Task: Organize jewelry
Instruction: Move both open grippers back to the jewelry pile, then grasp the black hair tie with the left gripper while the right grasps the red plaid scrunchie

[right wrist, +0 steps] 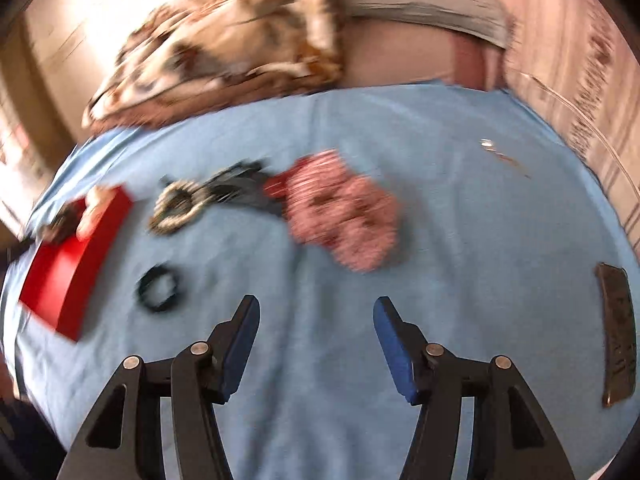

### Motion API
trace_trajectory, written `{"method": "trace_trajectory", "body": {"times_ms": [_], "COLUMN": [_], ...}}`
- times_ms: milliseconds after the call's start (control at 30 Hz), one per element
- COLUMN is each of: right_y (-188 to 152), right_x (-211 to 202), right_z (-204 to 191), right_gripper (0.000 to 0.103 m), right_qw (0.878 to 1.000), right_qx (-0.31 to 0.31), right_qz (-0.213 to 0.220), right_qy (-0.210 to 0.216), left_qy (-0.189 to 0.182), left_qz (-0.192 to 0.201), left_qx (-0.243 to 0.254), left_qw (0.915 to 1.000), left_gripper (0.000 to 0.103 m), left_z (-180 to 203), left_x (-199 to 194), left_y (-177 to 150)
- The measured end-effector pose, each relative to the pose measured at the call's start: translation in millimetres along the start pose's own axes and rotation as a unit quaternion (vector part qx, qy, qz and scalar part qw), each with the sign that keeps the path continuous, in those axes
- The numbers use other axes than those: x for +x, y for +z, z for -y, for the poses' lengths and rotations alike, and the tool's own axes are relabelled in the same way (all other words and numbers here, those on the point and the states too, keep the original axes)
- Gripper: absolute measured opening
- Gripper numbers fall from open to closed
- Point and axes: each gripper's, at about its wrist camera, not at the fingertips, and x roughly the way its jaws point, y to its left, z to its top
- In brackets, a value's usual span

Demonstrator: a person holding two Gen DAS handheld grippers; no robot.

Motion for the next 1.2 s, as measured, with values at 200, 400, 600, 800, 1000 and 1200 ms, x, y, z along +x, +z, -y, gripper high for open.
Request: {"method": "trace_trajectory", "body": {"times_ms": [200, 400, 600, 800, 1000, 1200], "right_y": [29.0, 50.5, 60.2, 59.6, 56.3, 50.9], "right_x": [11.9, 32.3, 65.1, 70.7, 44.8, 3.5], "right_z": [30.6, 13.1, 30.5, 32.9, 35.3, 36.1], "right_gripper": [0.066, 0.070, 0.057, 0.016, 0.016, 0.016], "right_qw": [0.998, 0.999, 0.998, 0.995, 0.995, 0.994], "right_qx": [0.045, -0.009, 0.017, 0.031, 0.049, 0.053], "right_qz": [0.014, 0.016, -0.022, -0.035, -0.002, 0.056], "right_qy": [0.051, 0.045, 0.064, 0.084, 0.085, 0.072], "left_qy": [-0.015, 0.003, -0.003, -0.003, -0.014, -0.046], "left_qz": [-0.051, -0.092, -0.121, -0.117, -0.116, -0.077], "left_qx": [0.015, 0.030, 0.040, 0.054, 0.045, 0.030], "left_qw": [0.9985, 0.9953, 0.9919, 0.9917, 0.9922, 0.9955], "left_gripper": [0.064, 0.064, 0.064, 0.039, 0.008, 0.008], "left_z": [45.1, 67.8, 74.2, 85.2, 83.3, 73.5], "left_x": [39.8, 83.9, 109.9, 111.5, 96.2, 46.8], "left_y": [-10.0, -15.9, -21.0, -27.1, -21.6, -8.4]}}
